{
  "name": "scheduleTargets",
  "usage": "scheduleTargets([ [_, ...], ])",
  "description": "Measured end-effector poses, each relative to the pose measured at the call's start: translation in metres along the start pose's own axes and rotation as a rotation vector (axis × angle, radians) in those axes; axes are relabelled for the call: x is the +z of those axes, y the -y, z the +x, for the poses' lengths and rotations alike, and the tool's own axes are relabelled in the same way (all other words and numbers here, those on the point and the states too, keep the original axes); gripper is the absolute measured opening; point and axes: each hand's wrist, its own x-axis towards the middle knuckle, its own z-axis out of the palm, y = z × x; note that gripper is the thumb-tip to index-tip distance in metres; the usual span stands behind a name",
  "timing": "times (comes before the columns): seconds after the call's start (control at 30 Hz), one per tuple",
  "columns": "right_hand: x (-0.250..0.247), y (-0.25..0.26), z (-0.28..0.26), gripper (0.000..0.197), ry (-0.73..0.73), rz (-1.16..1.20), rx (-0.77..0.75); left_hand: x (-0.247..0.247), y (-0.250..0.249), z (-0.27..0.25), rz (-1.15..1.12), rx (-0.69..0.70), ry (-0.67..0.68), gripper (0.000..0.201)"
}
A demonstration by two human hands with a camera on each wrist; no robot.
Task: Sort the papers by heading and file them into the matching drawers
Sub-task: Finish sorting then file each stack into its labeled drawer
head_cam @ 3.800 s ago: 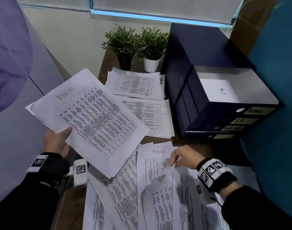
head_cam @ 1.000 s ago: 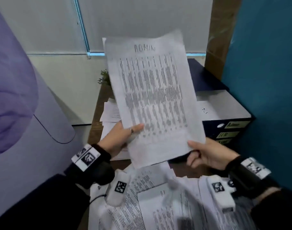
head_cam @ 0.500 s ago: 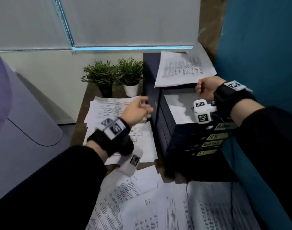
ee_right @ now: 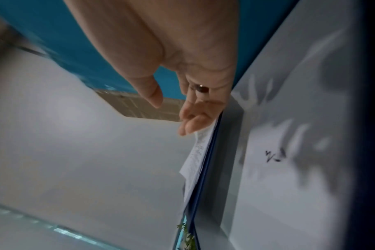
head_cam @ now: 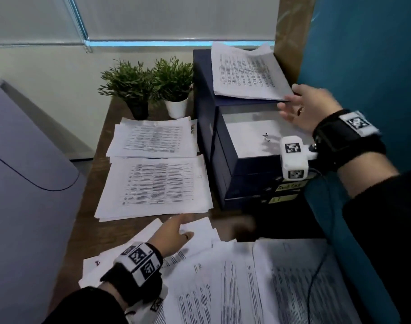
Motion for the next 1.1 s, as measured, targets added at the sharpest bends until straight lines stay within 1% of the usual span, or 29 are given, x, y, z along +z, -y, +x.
scheduleTargets([
  [0.03,-0.011,-0.005,-0.018,0.002,0.027,0.0,-0.05,0.004,-0.004,-0.003,-0.002,0.025,-0.024,0.04],
  [0.07,-0.022,-0.013,-0.036,0.005,0.049,-0.023,-0.089,0.01,-0.008,-0.005,-0.007,0.049,-0.045,0.04],
  [0.13,-0.048,-0.043,-0.069,0.013,0.066,-0.122,-0.112,0.024,-0.015,-0.007,-0.026,0.089,-0.053,0.038],
  [0.2,-0.077,-0.089,-0.094,0.023,0.068,-0.271,-0.04,0.044,-0.02,-0.009,-0.059,0.119,-0.036,0.036],
  [0.3,-0.116,-0.164,-0.112,0.033,0.074,-0.544,0.155,0.076,-0.03,-0.014,-0.173,0.13,0.01,0.03],
  [0.37,-0.137,-0.207,-0.118,0.03,0.088,-0.616,0.245,0.1,-0.035,-0.018,-0.365,0.088,0.11,0.039],
  [0.4,-0.144,-0.224,-0.121,0.028,0.096,-0.623,0.266,0.111,-0.038,-0.02,-0.442,0.067,0.149,0.04],
  [0.43,-0.15,-0.239,-0.123,0.027,0.108,-0.635,0.274,0.125,-0.04,-0.021,-0.447,0.072,0.167,0.039],
  [0.5,-0.16,-0.259,-0.129,0.035,0.161,-0.698,0.295,0.151,-0.043,-0.022,-0.44,0.06,0.162,0.034],
  [0.57,-0.168,-0.271,-0.135,0.041,0.181,-0.717,0.294,0.175,-0.045,-0.023,-0.402,0.04,0.152,0.03],
  [0.6,-0.17,-0.273,-0.137,0.037,0.165,-0.711,0.285,0.184,-0.047,-0.025,-0.376,0.028,0.144,0.029],
  [0.63,-0.171,-0.275,-0.138,0.03,0.146,-0.695,0.273,0.192,-0.049,-0.025,-0.377,0.021,0.143,0.032],
  [0.67,-0.173,-0.276,-0.139,0.024,0.142,-0.679,0.257,0.199,-0.052,-0.025,-0.37,0.0,0.155,0.043],
  [0.7,-0.174,-0.277,-0.138,0.027,0.146,-0.674,0.243,0.206,-0.056,-0.027,-0.371,-0.039,0.138,0.057],
  [0.77,-0.178,-0.276,-0.136,0.039,0.154,-0.696,0.232,0.216,-0.061,-0.028,-0.328,-0.056,-0.001,0.073],
  [0.8,-0.179,-0.276,-0.135,0.042,0.147,-0.702,0.232,0.217,-0.062,-0.029,-0.37,-0.069,-0.033,0.076],
  [0.87,-0.184,-0.279,-0.133,0.044,0.135,-0.675,0.23,0.218,-0.065,-0.028,-0.514,-0.118,-0.066,0.072],
  [0.97,-0.186,-0.281,-0.132,0.044,0.136,-0.66,0.23,0.219,-0.066,-0.025,-0.597,-0.178,-0.101,0.046],
  [1.03,-0.186,-0.28,-0.132,0.047,0.143,-0.686,0.205,0.219,-0.067,-0.029,-0.562,-0.141,-0.094,0.028],
  [1.1,-0.186,-0.276,-0.134,0.053,0.139,-0.734,0.15,0.222,-0.068,-0.032,-0.575,-0.058,-0.084,0.031],
])
